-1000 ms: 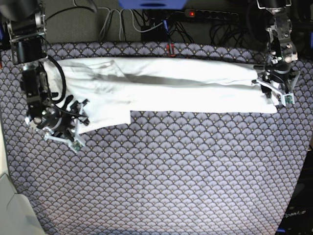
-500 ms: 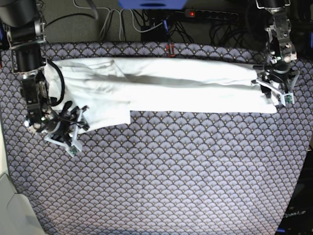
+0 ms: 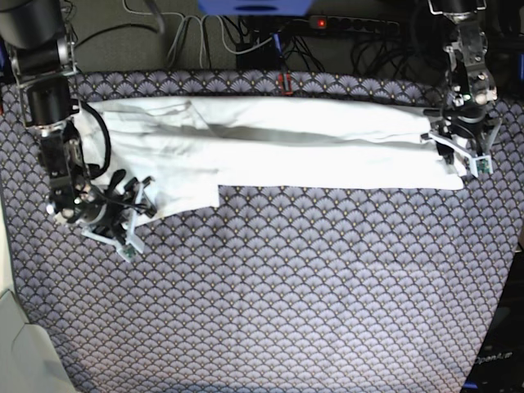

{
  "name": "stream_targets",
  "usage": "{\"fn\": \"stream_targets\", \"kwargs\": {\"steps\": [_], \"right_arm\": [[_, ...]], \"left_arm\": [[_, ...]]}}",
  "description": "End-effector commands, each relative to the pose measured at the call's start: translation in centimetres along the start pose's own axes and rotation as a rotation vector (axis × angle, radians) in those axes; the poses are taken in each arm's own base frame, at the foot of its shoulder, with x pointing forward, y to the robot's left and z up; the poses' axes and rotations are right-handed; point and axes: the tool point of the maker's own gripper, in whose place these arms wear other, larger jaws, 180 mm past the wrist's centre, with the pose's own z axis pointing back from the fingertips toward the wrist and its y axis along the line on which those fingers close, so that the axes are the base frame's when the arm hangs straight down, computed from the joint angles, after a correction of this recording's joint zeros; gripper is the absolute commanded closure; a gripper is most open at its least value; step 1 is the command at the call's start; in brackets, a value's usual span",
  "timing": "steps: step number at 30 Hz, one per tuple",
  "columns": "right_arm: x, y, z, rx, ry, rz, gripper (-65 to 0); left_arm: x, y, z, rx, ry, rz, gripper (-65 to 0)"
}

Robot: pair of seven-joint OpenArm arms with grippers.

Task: Fold the T-shirt properly
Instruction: 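Tuck the sleeve flap under the strip end with the right gripper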

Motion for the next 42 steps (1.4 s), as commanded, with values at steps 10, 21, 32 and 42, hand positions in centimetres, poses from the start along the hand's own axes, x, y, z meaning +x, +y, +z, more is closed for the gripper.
{"fn": "stream_targets", "kwargs": {"steps": [10,21,32,42], "right_arm": [[0.2,-0.4,0.1,-0.012,0.007,0.012,-2.7],[0.2,-0.1,3.7,-0.063,-0.059,0.082,0.0],[0.4,1.7,11.2,-0.182,-0.136,0.139,0.0],[-3.7,3.3,13.1,-0.189,-0.069,0.111,0.0]], "left_arm": [[-3.6,-2.0,0.4,-0.078,0.147,-0.011,-36.1],[-3.7,-2.2,0.4,-0.082,0.149,-0.015,-36.1],[-3.7,-2.2,0.4,-0.084,0.149,-0.018,-36.1],[-3.6,-2.0,0.4,-0.081,0.148,-0.023,-36.2]]}}
